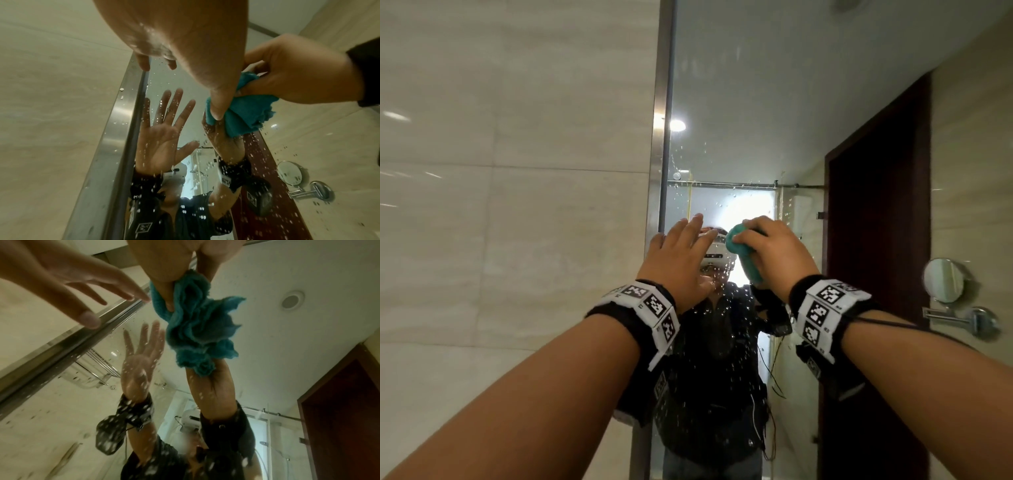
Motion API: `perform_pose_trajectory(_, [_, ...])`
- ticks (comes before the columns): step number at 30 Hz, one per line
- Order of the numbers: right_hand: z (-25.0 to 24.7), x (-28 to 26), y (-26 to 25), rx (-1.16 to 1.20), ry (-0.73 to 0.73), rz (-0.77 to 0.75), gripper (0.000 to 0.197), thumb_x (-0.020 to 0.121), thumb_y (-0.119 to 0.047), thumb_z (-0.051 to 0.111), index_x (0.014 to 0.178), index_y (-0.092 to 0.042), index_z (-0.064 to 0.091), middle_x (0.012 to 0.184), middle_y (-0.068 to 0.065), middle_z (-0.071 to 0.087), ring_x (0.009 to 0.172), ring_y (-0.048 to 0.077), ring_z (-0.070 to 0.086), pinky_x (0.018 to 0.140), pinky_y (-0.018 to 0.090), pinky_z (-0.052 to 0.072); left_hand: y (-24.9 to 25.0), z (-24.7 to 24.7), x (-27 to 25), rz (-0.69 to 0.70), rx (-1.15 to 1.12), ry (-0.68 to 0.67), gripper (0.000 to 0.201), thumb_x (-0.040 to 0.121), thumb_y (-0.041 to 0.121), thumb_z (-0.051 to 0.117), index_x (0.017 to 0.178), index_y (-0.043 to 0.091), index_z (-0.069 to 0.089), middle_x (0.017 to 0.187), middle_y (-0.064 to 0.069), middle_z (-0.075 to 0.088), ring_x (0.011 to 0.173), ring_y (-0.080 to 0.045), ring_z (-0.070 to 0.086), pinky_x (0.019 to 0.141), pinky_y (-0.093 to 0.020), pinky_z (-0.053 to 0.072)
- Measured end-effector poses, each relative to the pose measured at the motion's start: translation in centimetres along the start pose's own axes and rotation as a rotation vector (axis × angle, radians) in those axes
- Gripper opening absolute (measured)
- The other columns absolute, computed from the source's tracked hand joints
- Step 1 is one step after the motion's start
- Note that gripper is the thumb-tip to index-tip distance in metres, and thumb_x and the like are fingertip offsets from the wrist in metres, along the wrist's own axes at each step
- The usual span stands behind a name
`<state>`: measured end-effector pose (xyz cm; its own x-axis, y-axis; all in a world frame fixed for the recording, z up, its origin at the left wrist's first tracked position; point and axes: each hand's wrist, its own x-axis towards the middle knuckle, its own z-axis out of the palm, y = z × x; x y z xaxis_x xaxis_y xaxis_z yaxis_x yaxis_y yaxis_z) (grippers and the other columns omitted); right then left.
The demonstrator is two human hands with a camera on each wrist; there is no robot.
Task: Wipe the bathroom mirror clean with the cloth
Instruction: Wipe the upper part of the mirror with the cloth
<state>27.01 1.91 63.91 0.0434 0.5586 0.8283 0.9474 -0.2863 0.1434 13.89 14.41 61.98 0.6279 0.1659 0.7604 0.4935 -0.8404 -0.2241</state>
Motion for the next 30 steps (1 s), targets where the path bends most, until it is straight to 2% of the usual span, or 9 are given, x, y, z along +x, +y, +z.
perform_pose_trajectory(5, [1.9, -1.3, 0.1, 0.014, 0.071, -0.072, 0.036, 0.086, -0.031, 0.065, 0.119, -0.014, 0.064, 0.137, 0.009, 0.049, 0.125, 0.033, 0.044, 0.104, 0.039, 0.030, -0.2, -0.2, 2.5, 0.020, 0.017, -0.044, 0.102, 0.081, 0.062, 0.056, 0.150, 0.022, -0.008, 0.156, -0.003, -0.020, 0.144, -0.023, -0.012, 0.116, -0.044, 0.003])
perform_pose_trajectory(9, [0.9, -0.3, 1.2, -0.205, 0.008, -0.242, 0.035, 0.076, -0.020, 0.076, 0.110, -0.020, 0.069, 0.126, 0.008, 0.060, 0.108, 0.038, 0.058, 0.080, 0.049, 0.052, -0.7, -0.7, 4.9, -0.012, 0.031, -0.073, 0.123, 0.072, 0.061, 0.068, 0.147, 0.017, -0.020, 0.153, -0.007, -0.029, 0.142, -0.025, -0.021, 0.115, -0.042, -0.004])
perform_pose_trajectory(11, [-0.4, 1.0, 1.2, -0.210, 0.001, -0.209, 0.038, 0.082, -0.021, 0.070, 0.119, -0.026, 0.063, 0.127, 0.004, 0.058, 0.111, 0.031, 0.055, 0.081, 0.047, 0.053, -1.0, -0.6, 5.8, -0.032, 0.045, -0.084, 0.131, 0.068, 0.062, 0.071, 0.145, 0.016, -0.024, 0.150, -0.008, -0.034, 0.140, -0.026, -0.025, 0.114, -0.042, -0.008])
perform_pose_trajectory(16, [-0.5, 2.6, 1.1, 0.001, 0.243, 0.021, 0.033, 0.091, -0.018, 0.056, 0.124, -0.020, 0.056, 0.130, 0.000, 0.056, 0.119, 0.022, 0.050, 0.102, 0.031, 0.034, -1.1, 0.6, 6.3, -0.047, 0.059, -0.059, 0.139, 0.062, 0.065, 0.073, 0.143, 0.017, -0.029, 0.148, -0.007, -0.038, 0.139, -0.026, -0.029, 0.113, -0.042, -0.012])
perform_pose_trajectory(20, [1.6, 0.0, 1.0, -0.017, 0.049, -0.100, 0.047, 0.093, -0.016, 0.054, 0.138, -0.020, 0.044, 0.152, -0.004, 0.025, 0.142, 0.018, 0.016, 0.111, 0.025, 0.001, -1.1, 0.5, 6.3, -0.053, 0.059, -0.067, 0.138, 0.063, 0.064, 0.073, 0.142, 0.017, -0.031, 0.147, -0.007, -0.039, 0.138, -0.026, -0.029, 0.113, -0.043, -0.010])
perform_pose_trajectory(24, [-0.4, 1.4, 2.2, -0.106, 0.094, -0.238, 0.040, 0.087, -0.013, 0.062, 0.125, -0.025, 0.059, 0.141, -0.004, 0.045, 0.130, 0.025, 0.043, 0.109, 0.041, 0.026, -1.1, 0.4, 6.4, -0.057, 0.061, -0.070, 0.140, 0.062, 0.066, 0.073, 0.141, 0.018, -0.032, 0.147, -0.006, -0.040, 0.138, -0.025, -0.030, 0.114, -0.042, -0.010])
perform_pose_trajectory(26, [-1.5, 3.5, 2.9, -0.092, 0.227, -0.089, 0.034, 0.088, -0.021, 0.057, 0.120, -0.029, 0.063, 0.137, -0.007, 0.051, 0.120, 0.027, 0.050, 0.103, 0.040, 0.039, -1.0, 0.3, 6.3, -0.060, 0.063, -0.069, 0.140, 0.061, 0.066, 0.073, 0.141, 0.019, -0.032, 0.147, -0.005, -0.039, 0.139, -0.025, -0.029, 0.115, -0.042, -0.009])
perform_pose_trajectory(28, [-1.2, 4.3, 2.8, 0.005, 0.321, 0.061, 0.033, 0.086, -0.019, 0.063, 0.118, -0.027, 0.064, 0.135, -0.007, 0.053, 0.113, 0.027, 0.050, 0.099, 0.035, 0.035, -1.0, 0.3, 6.2, -0.068, 0.063, -0.072, 0.140, 0.061, 0.067, 0.072, 0.142, 0.019, -0.031, 0.148, -0.005, -0.039, 0.139, -0.024, -0.029, 0.116, -0.042, -0.008])
perform_pose_trajectory(30, [-0.1, 3.7, 2.0, -0.017, 0.306, 0.040, 0.033, 0.083, -0.016, 0.068, 0.115, -0.024, 0.067, 0.133, -0.002, 0.056, 0.109, 0.031, 0.053, 0.099, 0.039, 0.036, -1.0, 0.2, 6.1, -0.066, 0.058, -0.078, 0.140, 0.061, 0.067, 0.072, 0.142, 0.019, -0.031, 0.148, -0.005, -0.039, 0.139, -0.024, -0.029, 0.116, -0.043, -0.008])
